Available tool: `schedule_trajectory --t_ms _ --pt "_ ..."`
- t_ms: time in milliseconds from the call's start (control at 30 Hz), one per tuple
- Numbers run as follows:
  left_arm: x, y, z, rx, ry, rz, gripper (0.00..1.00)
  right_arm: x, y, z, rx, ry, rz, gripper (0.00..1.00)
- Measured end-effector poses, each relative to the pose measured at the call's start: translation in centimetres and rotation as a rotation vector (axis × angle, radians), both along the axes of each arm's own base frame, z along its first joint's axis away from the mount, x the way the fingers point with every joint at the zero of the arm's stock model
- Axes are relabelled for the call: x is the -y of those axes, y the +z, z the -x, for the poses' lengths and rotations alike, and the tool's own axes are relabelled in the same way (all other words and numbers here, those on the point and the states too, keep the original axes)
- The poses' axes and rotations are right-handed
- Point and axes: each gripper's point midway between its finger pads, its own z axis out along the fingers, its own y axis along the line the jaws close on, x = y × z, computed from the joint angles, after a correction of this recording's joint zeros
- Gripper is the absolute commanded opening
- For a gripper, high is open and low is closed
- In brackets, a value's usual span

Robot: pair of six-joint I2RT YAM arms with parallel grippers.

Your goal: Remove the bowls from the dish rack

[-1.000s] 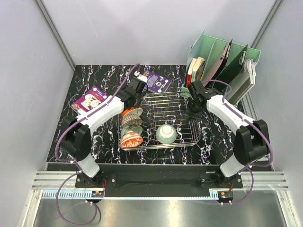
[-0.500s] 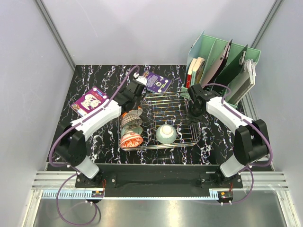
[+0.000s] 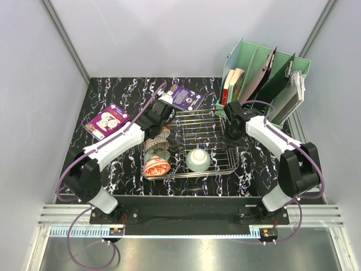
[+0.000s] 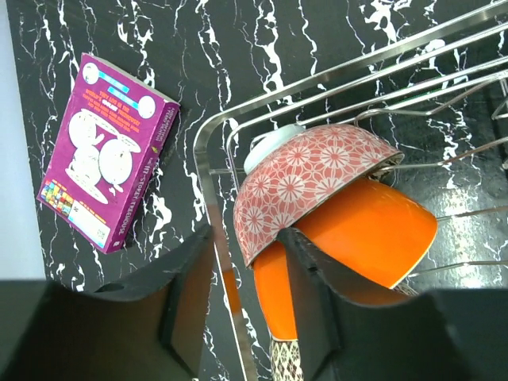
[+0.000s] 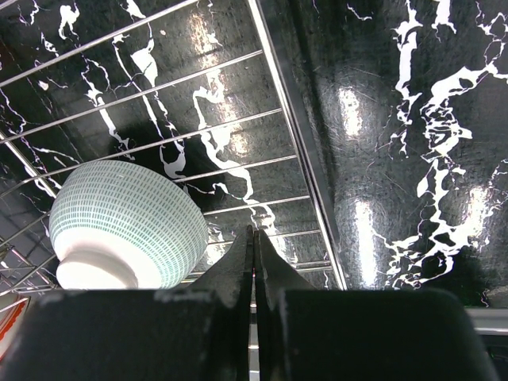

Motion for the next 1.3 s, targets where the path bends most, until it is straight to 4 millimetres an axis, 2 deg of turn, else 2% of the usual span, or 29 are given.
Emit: schedule_trajectory --t_ms 300,500,767,933,1033,1067,1133,1300 --pt "-0.2 -0.3 -0.7 0.024 0.027 -0.033 0.45 0.0 0.2 0.6 0.007 0.012 -0.015 0.0" --pt "0.4 -1.2 -1.7 0.022 0.042 -0.076 0.32 0.2 -0.5 1.2 -0.009 0.027 -0.009 0.0" --pt "0.6 -1.6 -2.1 0.018 0.042 -0.092 0.38 0.4 -1.7 2.2 -0.037 0.042 -0.01 0.0" --pt "0.8 -1.8 -2.2 0.021 0.039 -0.085 0.29 0.3 -1.8 2.4 -0.025 0.045 -0.027 0.0" --pt "0.8 -1.9 -2.2 0.02 0.034 -0.089 0.18 0.2 -1.8 2.5 -0.017 0.046 -0.036 0.0" --pt "0.8 -1.9 -2.1 0.016 0.026 -0.103 0.08 0.2 -1.8 2.6 -0.015 0.047 -0.041 0.0" --pt "0.7 -2.0 -2.1 0.009 0.018 -0.125 0.0 0.1 -1.8 2.7 -0.014 0.048 -0.049 0.0" --pt "-0.1 -2.2 -1.7 -0.014 -0.009 -0.2 0.0 0.1 -1.8 3.1 0.0 0.047 -0.065 0.0"
